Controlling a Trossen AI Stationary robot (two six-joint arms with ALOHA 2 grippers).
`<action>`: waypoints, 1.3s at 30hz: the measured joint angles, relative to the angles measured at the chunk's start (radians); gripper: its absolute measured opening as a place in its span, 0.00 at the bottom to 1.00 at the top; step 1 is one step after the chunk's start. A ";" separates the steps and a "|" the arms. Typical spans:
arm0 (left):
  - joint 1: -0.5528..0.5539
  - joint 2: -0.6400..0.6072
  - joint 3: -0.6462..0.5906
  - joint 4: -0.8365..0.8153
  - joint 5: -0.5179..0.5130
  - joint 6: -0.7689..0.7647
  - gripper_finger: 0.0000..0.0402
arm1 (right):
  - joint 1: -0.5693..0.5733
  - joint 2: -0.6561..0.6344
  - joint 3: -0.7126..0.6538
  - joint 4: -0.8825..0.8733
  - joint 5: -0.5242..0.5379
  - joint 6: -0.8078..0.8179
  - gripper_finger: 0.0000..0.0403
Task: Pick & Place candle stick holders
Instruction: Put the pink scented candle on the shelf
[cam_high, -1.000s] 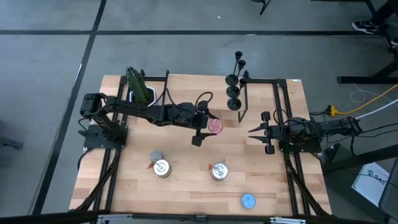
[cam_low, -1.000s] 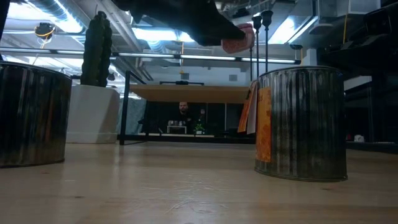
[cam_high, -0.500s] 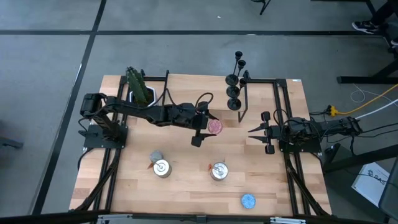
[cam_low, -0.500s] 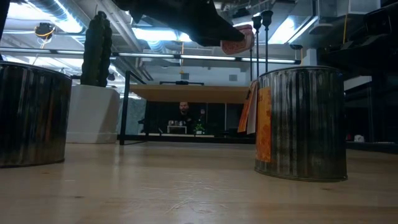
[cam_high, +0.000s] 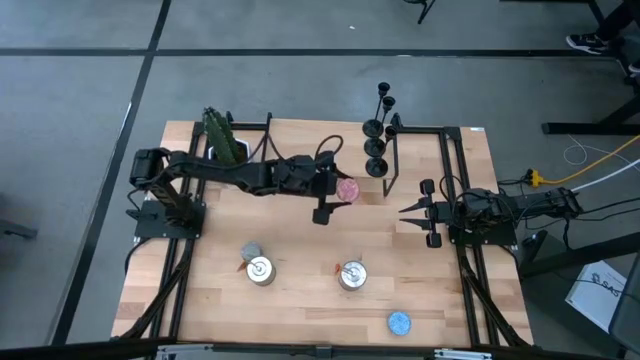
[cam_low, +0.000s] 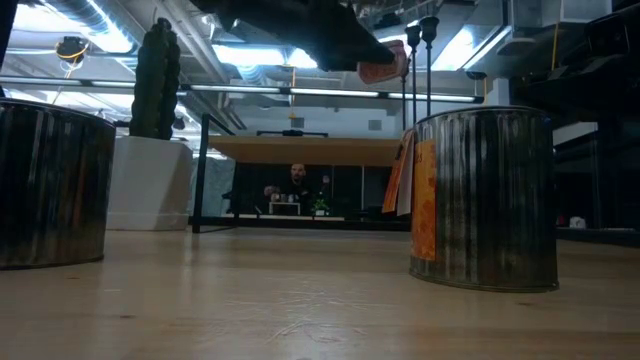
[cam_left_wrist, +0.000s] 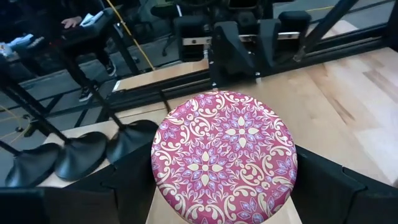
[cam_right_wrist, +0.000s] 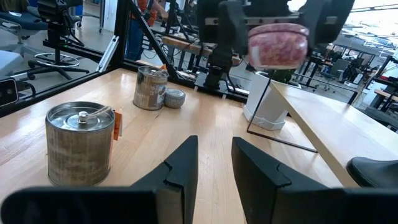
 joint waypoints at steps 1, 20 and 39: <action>0.004 0.000 0.004 -0.003 0.004 0.000 0.74 | 0.000 0.000 0.000 0.000 0.000 0.000 0.25; 0.045 0.000 0.014 -0.014 0.032 -0.003 0.74 | 0.000 0.000 0.000 0.000 0.000 0.000 0.25; 0.131 0.000 0.014 0.014 0.189 -0.028 0.74 | 0.000 0.000 0.000 0.000 0.000 0.000 0.25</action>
